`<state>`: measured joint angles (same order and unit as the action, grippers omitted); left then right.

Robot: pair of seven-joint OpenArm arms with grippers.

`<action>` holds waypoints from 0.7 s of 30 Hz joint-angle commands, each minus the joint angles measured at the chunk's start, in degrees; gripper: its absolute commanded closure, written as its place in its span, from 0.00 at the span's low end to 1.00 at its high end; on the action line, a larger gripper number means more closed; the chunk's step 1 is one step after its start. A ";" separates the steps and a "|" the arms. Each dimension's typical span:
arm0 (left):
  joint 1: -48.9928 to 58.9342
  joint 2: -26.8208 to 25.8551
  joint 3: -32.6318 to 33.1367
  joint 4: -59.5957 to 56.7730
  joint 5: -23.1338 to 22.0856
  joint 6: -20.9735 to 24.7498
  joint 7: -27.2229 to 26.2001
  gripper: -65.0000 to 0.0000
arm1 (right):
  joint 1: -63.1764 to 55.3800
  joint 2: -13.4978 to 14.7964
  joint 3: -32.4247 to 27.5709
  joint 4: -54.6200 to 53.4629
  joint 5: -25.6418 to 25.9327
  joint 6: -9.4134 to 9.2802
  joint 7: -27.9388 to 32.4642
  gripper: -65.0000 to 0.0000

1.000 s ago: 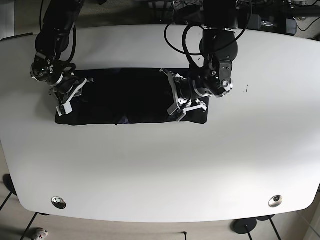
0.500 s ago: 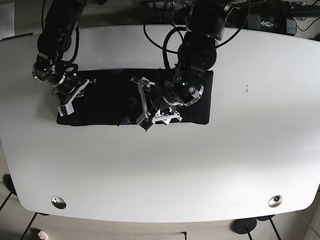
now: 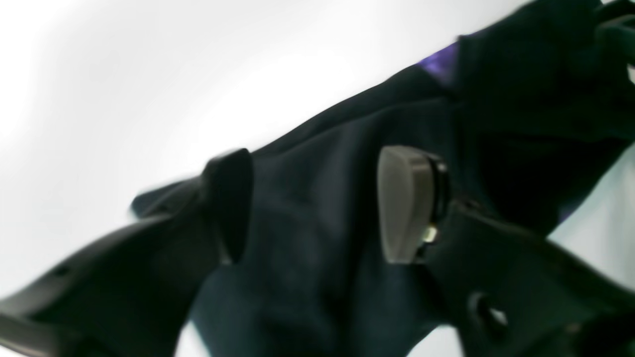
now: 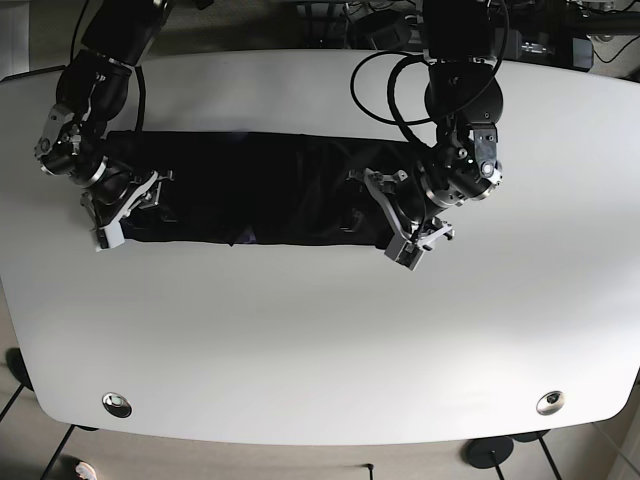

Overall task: Fold the T-shirt properly
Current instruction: 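Grasp the folded strip's end with the left gripper and fold it inward, then fold both ends of the strip toward the middle with both grippers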

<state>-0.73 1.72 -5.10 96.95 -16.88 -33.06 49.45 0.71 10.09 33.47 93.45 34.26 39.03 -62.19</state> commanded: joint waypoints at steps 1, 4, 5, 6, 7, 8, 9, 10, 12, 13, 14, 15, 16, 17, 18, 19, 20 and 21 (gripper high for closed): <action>0.25 -1.67 -1.80 -1.08 -3.20 -1.27 -1.23 0.69 | 1.36 0.95 5.95 0.05 2.09 0.05 -0.97 0.19; 0.34 -5.19 -2.15 -4.59 -7.51 -4.35 -1.23 0.96 | 3.29 1.56 12.90 -6.11 4.02 0.05 -3.52 0.08; 0.34 -6.24 -2.15 -5.65 -9.18 -4.88 -1.23 0.99 | 3.82 2.88 14.83 -8.39 4.29 0.05 -4.05 0.08; 0.34 -7.12 -2.24 -6.44 -10.59 -4.96 -1.23 0.98 | 4.08 4.02 16.15 -11.12 4.29 0.40 -4.31 0.08; 0.34 -7.83 -2.32 -7.23 -11.73 -4.96 -1.23 0.99 | 4.26 4.99 16.77 -13.67 4.29 0.40 -4.31 0.07; 0.34 -8.44 -2.32 -8.11 -12.87 -4.96 -1.23 0.99 | 4.26 5.87 17.21 -15.87 4.29 0.49 -4.14 0.07; 0.34 -9.06 -2.32 -9.17 -13.75 -4.96 -1.32 0.99 | 4.26 6.40 17.21 -17.98 4.29 0.49 -3.87 0.07; 0.25 -9.58 -2.32 -10.40 -14.46 -4.96 -1.41 0.99 | 4.26 7.01 17.30 -19.56 4.29 0.49 -3.43 0.07; -0.02 -10.02 -2.32 -13.21 -14.90 -4.96 -1.50 0.99 | 3.99 7.45 17.30 -22.37 4.38 0.49 -2.55 0.07; -0.10 -10.02 -2.32 -14.00 -14.90 -4.96 -1.50 0.99 | 3.82 7.36 17.03 -22.72 4.38 0.58 -2.47 0.07; -0.10 -10.02 -2.32 -14.53 -14.90 -4.88 -1.50 0.99 | 3.55 7.01 16.86 -22.81 4.38 0.58 -2.47 0.07; -0.10 -9.85 -2.32 -14.70 -14.90 -4.79 -1.50 0.99 | 2.59 6.04 16.77 -22.81 4.38 0.58 -2.47 0.07; -0.10 -9.76 -2.32 -14.88 -14.72 -4.79 -1.50 0.99 | 1.97 4.99 16.59 -22.64 4.38 0.58 -2.55 0.07; -0.10 -9.76 -2.32 -14.97 -14.63 -4.79 -1.50 0.99 | 1.80 4.11 15.54 -21.93 4.38 0.58 -2.55 0.07; -0.10 -9.76 -2.32 -14.97 -14.63 -4.79 -1.58 0.99 | 1.44 3.32 13.60 -20.88 4.38 0.58 -2.55 0.07; -0.10 -9.76 -2.32 -15.06 -14.54 -4.79 -1.58 0.99 | 1.27 2.44 12.02 -19.74 4.29 0.58 -2.55 0.08; -0.02 -9.76 -2.32 -15.41 -14.54 -4.70 -1.58 0.99 | 0.30 1.39 10.53 -18.77 4.11 0.40 -2.38 0.08; -0.02 -9.76 -2.32 -15.85 -14.54 -4.70 -1.58 0.99 | -0.23 0.42 9.38 -17.80 3.85 0.05 -2.20 0.08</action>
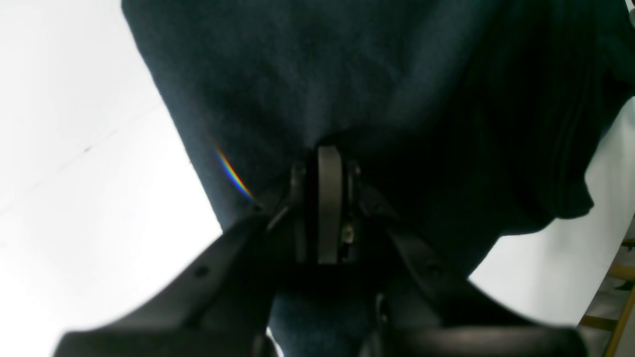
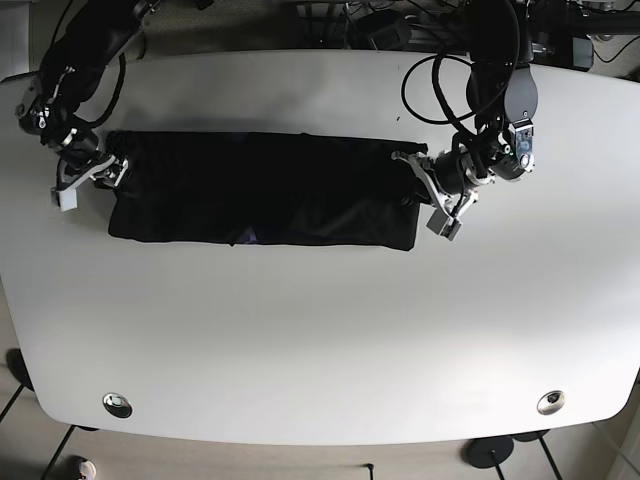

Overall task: Fold the T-shirt properly
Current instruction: 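Fold both ends of the strip toward the middle with both grippers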

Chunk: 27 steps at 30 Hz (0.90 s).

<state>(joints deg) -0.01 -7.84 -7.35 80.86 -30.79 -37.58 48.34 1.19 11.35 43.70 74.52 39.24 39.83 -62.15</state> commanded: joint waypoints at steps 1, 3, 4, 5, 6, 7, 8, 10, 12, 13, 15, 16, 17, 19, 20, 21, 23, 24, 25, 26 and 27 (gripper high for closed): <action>-0.74 -0.21 -0.07 -0.64 -0.64 -0.18 -0.47 0.99 | -0.88 -2.08 -1.90 1.65 -1.22 -0.85 -1.54 0.08; -0.74 -0.21 -0.07 -1.43 -0.73 -0.18 -0.47 0.99 | -1.06 -2.87 -2.87 1.65 -1.22 -0.93 0.30 0.09; -0.74 -0.21 -0.07 -1.61 -0.73 -0.18 -0.47 0.99 | -1.15 -2.87 -2.96 1.65 -1.31 -0.93 0.83 0.11; -0.65 -0.21 -0.07 -1.78 -0.73 -0.18 -0.47 0.99 | -1.15 -2.87 -2.96 1.57 -1.31 -0.93 1.18 0.19; -0.56 -0.21 -0.07 -1.78 -0.73 -0.18 -0.47 0.99 | -1.06 -2.78 -2.96 1.57 -1.31 -0.93 1.27 0.31; -0.38 -0.12 -0.07 -1.78 -0.73 -0.18 -0.47 0.99 | -0.80 -2.52 -2.96 1.83 -1.31 -0.93 1.27 0.55; -0.38 -0.03 -0.16 -1.78 -0.64 -0.18 -0.47 0.99 | -0.71 -2.43 -3.04 2.01 -1.31 -0.93 1.27 0.72; 0.23 0.14 -0.16 -1.87 -0.64 -0.18 -0.47 0.99 | 0.26 -1.20 -3.13 3.32 -1.31 -0.93 1.10 0.97; 0.41 1.20 -0.07 -1.87 -0.64 -0.18 -0.47 0.99 | 0.17 -0.76 -4.01 7.72 -1.31 -0.93 1.01 0.90; 0.49 1.29 -0.07 -1.87 -0.56 -0.18 -0.47 0.99 | -0.44 -0.76 -4.19 11.76 -1.31 -1.02 0.13 0.93; 0.49 1.37 0.19 -1.87 -0.56 -0.18 -0.47 0.99 | -1.24 -0.76 -4.19 18.09 -0.87 -2.87 -2.86 0.95; 0.49 1.46 0.19 -1.87 -0.56 -0.18 -0.47 0.99 | -1.50 -0.85 -4.19 21.52 -0.69 -4.27 -4.44 0.95; 0.49 1.81 0.19 -1.87 -0.56 -0.18 -0.38 0.99 | -1.59 -0.94 -4.19 25.30 -0.69 -5.50 -5.85 0.95; 0.49 2.96 0.01 -1.87 -0.56 -0.18 -0.38 0.99 | -1.67 -2.08 -4.19 31.63 -0.69 -7.26 -9.37 0.95; 0.49 3.31 0.01 -1.87 -0.56 -0.18 -0.38 0.99 | -1.67 -3.31 -4.27 36.38 -0.69 -8.05 -11.83 0.95; 0.49 3.40 0.10 -1.87 -0.56 -0.18 -0.38 0.99 | -1.67 -4.19 -4.36 39.19 -0.69 -8.49 -13.32 0.95; 0.49 4.89 0.10 -1.87 -0.56 -0.18 -0.29 0.99 | -1.94 -5.60 -7.00 41.30 -0.69 -8.49 -14.11 0.95; 0.41 5.51 0.01 -1.87 -0.56 -0.09 -0.29 0.99 | -2.03 -5.68 -8.58 41.30 -0.69 -8.49 -14.11 0.95; 0.41 6.03 0.01 -1.87 -0.56 -0.09 -0.29 0.99 | -2.38 -6.04 -10.16 41.22 -0.69 -8.49 -14.11 0.95; 0.41 6.12 0.01 -1.87 -0.64 0.35 -0.20 0.99 | -3.26 -6.39 -11.92 41.30 -0.61 -8.49 -14.11 0.95; 0.41 6.47 0.10 -1.87 -0.91 1.58 -0.20 0.99 | -3.61 -7.53 -14.03 41.39 -0.34 -8.49 -13.94 0.95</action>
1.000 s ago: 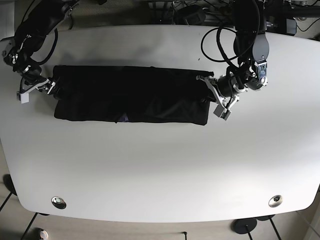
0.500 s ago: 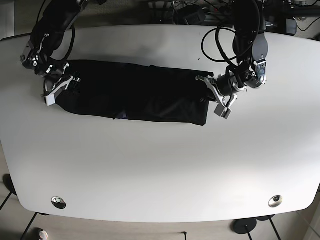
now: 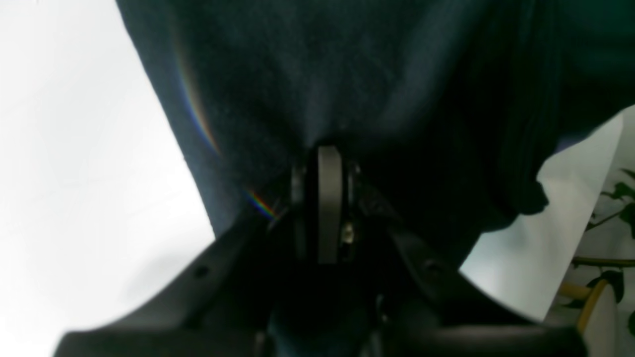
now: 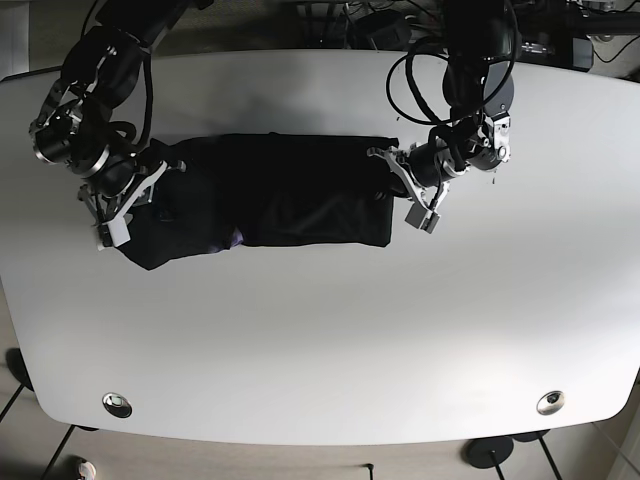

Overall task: Fold the T-shirt properly
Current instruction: 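Fold both ends of the strip toward the middle with both grippers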

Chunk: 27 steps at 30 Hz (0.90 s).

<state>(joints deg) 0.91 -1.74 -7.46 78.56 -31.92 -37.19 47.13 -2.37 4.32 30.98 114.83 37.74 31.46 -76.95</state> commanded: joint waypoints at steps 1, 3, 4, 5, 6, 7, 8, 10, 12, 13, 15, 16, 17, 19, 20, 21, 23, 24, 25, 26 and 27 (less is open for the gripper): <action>-0.51 1.34 0.21 0.42 0.23 2.60 1.00 0.99 | -0.05 -1.55 -2.89 1.09 1.60 -0.12 0.86 0.95; -0.51 2.40 0.21 0.42 0.23 4.00 1.00 0.99 | -0.05 -4.10 -4.30 0.91 2.84 -0.12 0.86 0.95; -0.51 2.84 0.21 0.42 0.23 4.00 1.00 0.99 | -0.13 -5.59 -5.00 0.82 3.27 -0.12 0.86 0.95; -0.51 3.01 0.21 0.42 0.23 4.09 1.09 0.99 | -0.31 -7.09 -5.71 0.82 3.54 -0.12 0.86 0.95; -0.51 3.10 0.21 0.42 0.23 4.09 1.09 0.99 | -0.31 -8.76 -6.76 0.82 3.45 -0.12 0.86 0.95; -0.51 3.28 0.21 0.42 0.32 4.09 1.09 0.99 | -0.31 -10.16 -8.08 0.82 3.27 -0.12 0.95 0.95; -0.51 3.28 0.30 -0.10 0.23 4.09 1.09 0.99 | -0.13 -11.31 -9.49 0.82 3.19 -0.12 1.56 0.95; -0.51 3.28 0.30 -1.60 0.14 4.09 1.09 0.99 | -0.13 -11.75 -13.09 0.74 3.01 -0.21 4.46 0.95; -0.78 3.28 0.30 -3.62 0.14 4.09 0.91 0.99 | -0.13 -11.75 -16.96 -1.02 3.01 -0.21 7.72 0.95; -0.78 3.28 0.21 -4.50 0.14 4.09 0.82 0.99 | 0.04 -11.75 -18.63 -2.43 2.84 -0.30 9.21 0.95; -0.86 3.10 0.21 -5.38 0.14 4.09 0.82 0.99 | 1.10 -11.75 -21.80 -5.33 0.20 -2.32 12.20 0.95; -0.86 3.10 0.21 -5.47 0.14 4.09 0.82 0.99 | 1.45 -11.75 -23.55 -7.00 -1.82 -3.29 13.78 0.95; -0.86 3.10 0.12 -5.38 0.14 4.09 0.82 0.99 | 1.54 -11.66 -25.22 -8.76 -3.67 -3.55 15.36 0.95; -0.78 3.19 0.12 -5.20 0.14 4.09 0.82 0.99 | 1.62 -11.66 -27.60 -11.66 -7.10 -3.64 19.06 0.95; -0.78 3.19 0.12 -5.20 0.14 4.09 0.82 0.99 | 2.06 -11.66 -28.56 -13.07 -8.42 -3.73 20.90 0.94; -0.78 3.19 0.12 -5.20 0.14 4.09 0.82 0.99 | 2.59 -11.66 -29.80 -14.83 -9.56 -3.73 22.13 0.94; -0.86 3.19 0.12 -5.20 0.14 4.09 0.82 0.99 | 4.09 -11.66 -31.64 -18.25 -11.58 -3.73 23.72 0.94; -0.86 3.19 0.12 -5.20 0.14 4.09 0.82 0.99 | 4.35 -11.66 -32.26 -19.31 -12.29 -3.73 24.42 0.94; -0.86 3.19 0.12 -5.11 0.05 4.09 0.82 0.99 | 4.70 -11.66 -32.70 -20.36 -13.16 -3.81 25.39 0.94; -0.86 3.19 0.12 -5.03 0.05 3.91 0.82 0.99 | 5.05 -11.66 -33.05 -21.33 -14.22 -3.81 26.18 0.93; -0.86 3.19 0.12 -5.03 -0.03 3.83 0.82 0.99 | 5.76 -11.66 -33.05 -22.56 -15.89 -3.81 26.88 0.87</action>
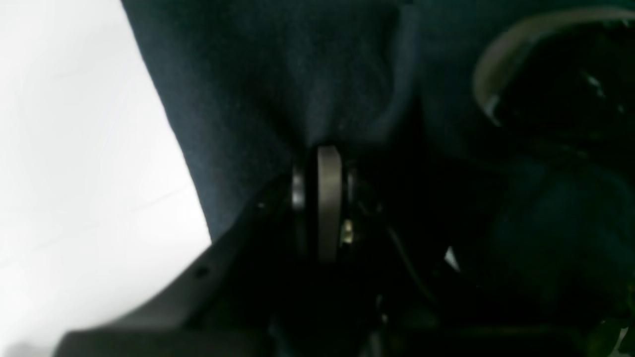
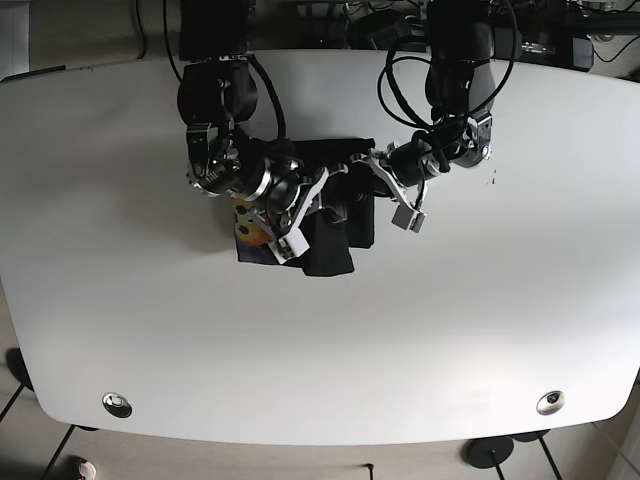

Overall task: Fold the T-shirt properly
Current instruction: 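Fold both ends of the strip toward the middle with both grippers, then flip the folded bundle over with both grippers, graphic side up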

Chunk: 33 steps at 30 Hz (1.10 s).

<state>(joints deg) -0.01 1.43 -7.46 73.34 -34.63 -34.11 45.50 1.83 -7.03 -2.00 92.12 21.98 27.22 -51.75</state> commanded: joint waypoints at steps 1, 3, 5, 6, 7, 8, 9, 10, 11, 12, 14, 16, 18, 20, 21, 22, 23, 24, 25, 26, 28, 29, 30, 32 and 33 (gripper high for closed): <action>0.05 0.02 -0.05 0.37 2.59 0.75 2.46 0.99 | 1.91 -0.31 -0.07 -0.20 -0.92 0.43 1.77 0.78; 0.23 -0.16 -2.07 2.75 -0.58 0.75 2.46 0.98 | 2.00 -0.31 -0.07 0.24 -1.89 0.43 1.68 0.47; 0.32 -0.24 -3.04 3.98 -3.83 0.75 2.46 0.98 | 1.91 -0.31 -0.07 1.64 -1.80 0.43 1.68 0.23; 0.32 -0.33 -3.22 4.59 -5.24 0.75 2.46 0.98 | 1.65 -0.31 -0.07 2.70 -1.80 0.43 1.59 0.13; 0.32 -0.86 -3.22 5.65 -6.29 0.75 2.46 0.98 | 1.47 -0.31 -0.07 4.10 -1.71 0.43 1.50 0.08; 0.41 -2.18 -3.31 6.97 -7.35 0.75 2.55 0.98 | 1.12 -0.31 -0.07 5.77 -1.63 0.43 1.50 0.06; 0.41 -3.67 -4.10 8.90 -9.10 0.75 2.64 0.98 | -0.20 -0.31 -0.07 8.50 -1.36 0.43 1.50 0.06; 0.58 -4.46 -5.24 9.96 -10.51 0.75 2.81 0.98 | -0.90 -0.23 0.02 10.61 -1.27 0.43 1.50 0.06; 1.99 -6.05 -7.17 11.63 -12.71 0.75 2.81 0.98 | -1.52 0.65 0.11 13.25 -1.19 0.43 1.50 0.06; 2.69 -7.10 -8.76 12.59 -14.20 0.83 2.81 0.98 | -2.13 1.27 0.02 14.65 -1.19 0.43 1.42 0.06; 3.84 -10.09 -11.74 13.91 -16.49 0.83 2.81 0.98 | -3.54 1.62 0.20 16.32 -1.19 0.43 1.42 0.06; 4.89 -14.22 -15.88 14.00 -18.16 0.83 2.81 0.98 | -4.86 1.97 0.29 16.59 -1.19 0.43 1.42 0.06; 5.59 -16.68 -19.66 13.56 -18.16 0.83 2.81 0.98 | -5.74 3.03 0.02 16.41 -1.19 0.51 1.42 0.06; 6.03 -18.79 -22.03 13.65 -17.10 0.83 2.81 0.98 | -6.53 2.94 -0.07 16.41 -1.19 0.60 1.42 0.06; 6.38 -19.94 -22.03 14.00 -16.31 0.83 2.81 0.98 | -7.14 2.94 -0.07 16.41 -1.19 0.69 1.50 0.06; 6.56 -20.90 -21.59 14.62 -15.70 0.83 2.81 0.98 | -7.32 2.94 -0.07 16.41 -1.19 0.69 1.50 0.06; 6.65 -21.43 -20.89 15.67 -15.26 0.83 2.81 0.98 | -7.41 2.94 -0.15 16.41 -1.19 0.69 1.50 0.06; 6.65 -21.61 -19.83 17.25 -14.55 0.83 2.81 0.98 | -7.41 2.94 -0.07 16.41 -1.19 0.69 1.50 0.06; 6.65 -21.61 -18.43 19.19 -13.85 0.83 2.81 0.98 | -7.14 2.94 0.20 16.41 -1.19 0.60 1.59 0.06; 6.65 -21.52 -16.32 21.30 -12.80 1.01 2.81 0.98 | -6.88 2.94 0.29 16.41 -1.54 0.51 1.77 0.06; 6.47 -20.82 -10.51 25.34 -9.90 1.01 2.46 0.98 | -4.42 3.03 1.60 15.88 -1.89 0.43 1.86 0.14; 6.38 -19.41 -7.52 27.01 -7.87 1.01 2.46 0.98 | -3.10 3.03 2.92 14.48 -1.80 0.43 1.86 0.22; 6.38 -17.65 -4.71 28.42 -5.76 1.01 2.46 0.98 | -1.43 3.03 4.42 12.63 -1.80 0.43 1.86 0.31; 6.30 -13.43 -0.58 30.70 -1.10 1.01 2.46 0.98 | 2.26 3.03 7.67 7.80 -1.80 0.43 1.86 0.49; 5.77 -10.88 1.00 30.97 1.45 1.01 2.46 0.98 | 4.20 3.11 9.25 4.89 -1.89 0.43 1.86 0.57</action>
<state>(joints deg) 6.76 -8.73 -5.74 102.96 -31.79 -33.04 49.50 5.17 -3.75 7.84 95.92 19.42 27.40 -51.11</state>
